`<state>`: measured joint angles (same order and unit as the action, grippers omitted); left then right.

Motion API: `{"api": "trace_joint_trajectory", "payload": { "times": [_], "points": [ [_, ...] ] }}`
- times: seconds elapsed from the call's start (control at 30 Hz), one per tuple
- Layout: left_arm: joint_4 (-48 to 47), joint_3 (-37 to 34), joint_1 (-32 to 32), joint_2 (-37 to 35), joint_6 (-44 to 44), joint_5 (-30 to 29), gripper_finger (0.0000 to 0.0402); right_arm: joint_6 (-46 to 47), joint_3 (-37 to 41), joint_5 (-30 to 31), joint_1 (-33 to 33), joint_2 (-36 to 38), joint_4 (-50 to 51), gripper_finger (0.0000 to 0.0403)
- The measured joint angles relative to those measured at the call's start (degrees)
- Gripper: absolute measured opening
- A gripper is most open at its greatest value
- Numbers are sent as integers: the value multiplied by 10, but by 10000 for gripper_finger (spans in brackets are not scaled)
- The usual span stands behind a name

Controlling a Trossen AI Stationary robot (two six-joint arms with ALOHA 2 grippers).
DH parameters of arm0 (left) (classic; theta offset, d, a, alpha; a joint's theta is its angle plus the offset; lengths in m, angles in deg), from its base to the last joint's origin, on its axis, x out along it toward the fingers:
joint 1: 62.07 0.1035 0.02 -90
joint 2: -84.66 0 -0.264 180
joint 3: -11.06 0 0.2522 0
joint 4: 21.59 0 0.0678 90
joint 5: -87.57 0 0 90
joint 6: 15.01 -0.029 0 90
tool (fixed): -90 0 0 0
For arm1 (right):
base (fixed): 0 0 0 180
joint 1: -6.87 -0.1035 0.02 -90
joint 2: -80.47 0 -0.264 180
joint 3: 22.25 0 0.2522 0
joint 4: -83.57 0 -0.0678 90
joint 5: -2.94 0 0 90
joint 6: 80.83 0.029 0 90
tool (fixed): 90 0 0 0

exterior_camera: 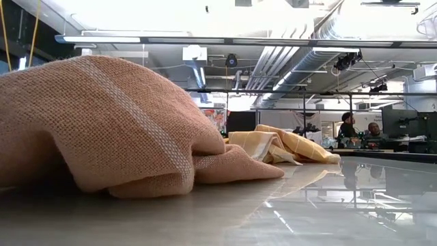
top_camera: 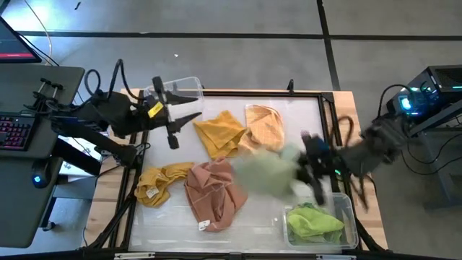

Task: Sort towels by color in basket
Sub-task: Put the green microfiber towel into the bottom transparent bin

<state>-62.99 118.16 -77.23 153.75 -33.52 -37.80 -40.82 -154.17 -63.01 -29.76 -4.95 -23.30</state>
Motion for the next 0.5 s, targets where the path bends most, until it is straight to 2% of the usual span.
{"api": "trace_joint_trajectory", "payload": {
  "times": [0.1,0.2,0.27,0.4,0.5],
  "points": [
    [-38,0,2,-5,52,-3,161,161,3,-16,-72,-4,117,5],
    [-67,0,3,-4,92,-3,161,316,37,-20,-134,-3,203,6],
    [-78,0,3,-1,112,-3,161,409,72,-48,-172,-3,245,5],
    [-86,0,3,10,133,-3,161,562,162,-68,-220,-4,293,4],
    [-87,0,3,21,137,-2,161,621,241,-109,-235,-3,277,7]
  ]
}}
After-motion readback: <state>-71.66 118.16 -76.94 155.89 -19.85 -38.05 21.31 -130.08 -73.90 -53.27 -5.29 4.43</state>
